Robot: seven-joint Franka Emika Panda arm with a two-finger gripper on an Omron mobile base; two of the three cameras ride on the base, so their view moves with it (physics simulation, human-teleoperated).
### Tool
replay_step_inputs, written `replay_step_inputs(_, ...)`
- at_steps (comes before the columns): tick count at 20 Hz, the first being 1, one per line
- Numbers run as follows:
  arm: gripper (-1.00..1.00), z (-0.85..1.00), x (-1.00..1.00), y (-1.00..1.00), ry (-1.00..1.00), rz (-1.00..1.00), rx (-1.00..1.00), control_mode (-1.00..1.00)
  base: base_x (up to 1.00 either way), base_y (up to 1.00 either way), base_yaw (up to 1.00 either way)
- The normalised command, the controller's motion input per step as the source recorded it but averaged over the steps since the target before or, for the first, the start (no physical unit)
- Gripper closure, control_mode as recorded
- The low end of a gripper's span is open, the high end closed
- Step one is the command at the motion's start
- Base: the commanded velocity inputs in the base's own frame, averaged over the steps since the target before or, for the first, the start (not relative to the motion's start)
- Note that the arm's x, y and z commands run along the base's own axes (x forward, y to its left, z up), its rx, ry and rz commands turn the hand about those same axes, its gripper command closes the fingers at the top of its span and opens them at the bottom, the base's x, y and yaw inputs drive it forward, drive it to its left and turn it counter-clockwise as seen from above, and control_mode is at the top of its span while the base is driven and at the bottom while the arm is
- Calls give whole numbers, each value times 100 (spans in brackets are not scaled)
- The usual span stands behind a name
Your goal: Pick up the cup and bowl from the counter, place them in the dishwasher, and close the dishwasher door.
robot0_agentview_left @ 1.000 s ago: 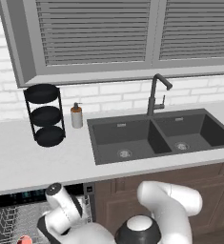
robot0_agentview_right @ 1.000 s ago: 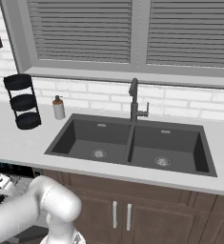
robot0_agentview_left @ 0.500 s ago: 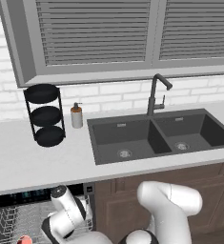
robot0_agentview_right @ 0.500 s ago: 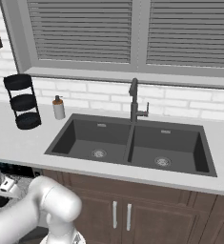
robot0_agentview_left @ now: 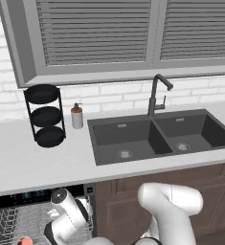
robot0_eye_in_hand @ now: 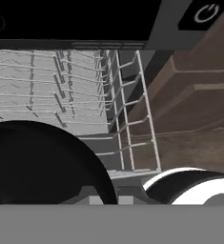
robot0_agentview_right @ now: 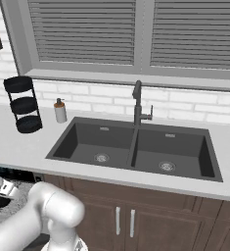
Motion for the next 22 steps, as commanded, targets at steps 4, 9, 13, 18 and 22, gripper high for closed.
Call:
replay_step_inputs(4, 100, -12, 83, 0, 0, 0, 0, -100, 0, 0, 0)
replay_step_inputs(9, 100, -52, 77, 5, 0, 0, 0, -100, 0, 0, 0)
replay_step_inputs(13, 100, -58, 12, 30, 0, 0, 0, -100, 0, 0, 0)
replay_step_inputs(18, 100, -49, 0, 44, 0, 6, 0, -100, 0, 0, 0)
replay_step_inputs(22, 100, -58, 4, 48, 0, 11, 0, -100, 0, 0, 0)
